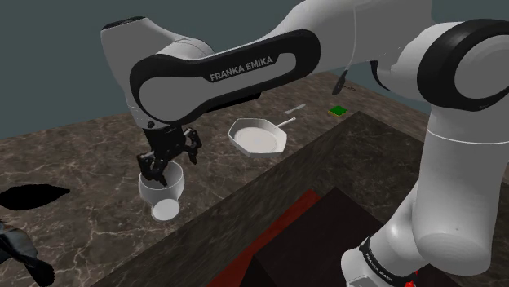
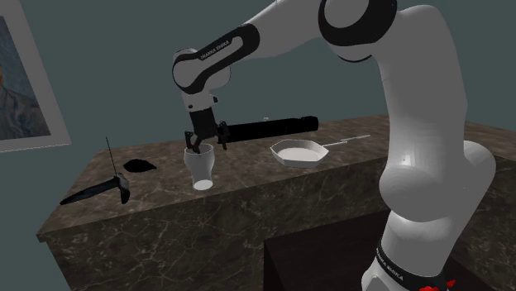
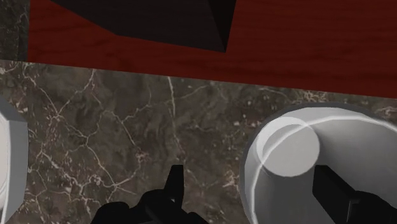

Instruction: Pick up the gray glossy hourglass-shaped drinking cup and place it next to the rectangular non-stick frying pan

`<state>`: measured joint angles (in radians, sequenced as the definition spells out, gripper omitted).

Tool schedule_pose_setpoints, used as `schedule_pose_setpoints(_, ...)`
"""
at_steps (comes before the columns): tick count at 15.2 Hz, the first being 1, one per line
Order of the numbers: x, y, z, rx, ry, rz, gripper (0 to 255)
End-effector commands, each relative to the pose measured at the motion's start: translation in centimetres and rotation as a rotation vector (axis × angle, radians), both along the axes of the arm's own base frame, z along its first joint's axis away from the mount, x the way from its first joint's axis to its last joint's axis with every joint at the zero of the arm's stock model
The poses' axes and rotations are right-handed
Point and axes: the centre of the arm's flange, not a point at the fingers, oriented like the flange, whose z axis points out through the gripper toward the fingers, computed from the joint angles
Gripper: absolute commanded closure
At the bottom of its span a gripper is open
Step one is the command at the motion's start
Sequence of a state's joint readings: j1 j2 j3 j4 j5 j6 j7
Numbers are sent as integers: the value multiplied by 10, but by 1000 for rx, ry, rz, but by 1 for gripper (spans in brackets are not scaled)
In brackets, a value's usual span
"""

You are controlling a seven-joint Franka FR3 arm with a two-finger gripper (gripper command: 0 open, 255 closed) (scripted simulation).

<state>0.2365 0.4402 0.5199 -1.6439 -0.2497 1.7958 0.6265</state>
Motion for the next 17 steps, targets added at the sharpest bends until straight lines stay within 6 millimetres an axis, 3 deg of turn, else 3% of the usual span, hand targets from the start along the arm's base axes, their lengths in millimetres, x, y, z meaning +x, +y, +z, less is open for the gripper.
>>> schedule_pose_setpoints(1, 0, 0, 0, 0, 0, 0, 0)
schedule_pose_setpoints(2, 0, 0, 0, 0, 0, 0, 0)
schedule_pose_setpoints(3, 0, 0, 0, 0, 0, 0, 255)
schedule_pose_setpoints(12, 0, 0, 0, 0, 0, 0, 255)
schedule_pose_setpoints(17, 0, 0, 26, 0, 0, 0, 255)
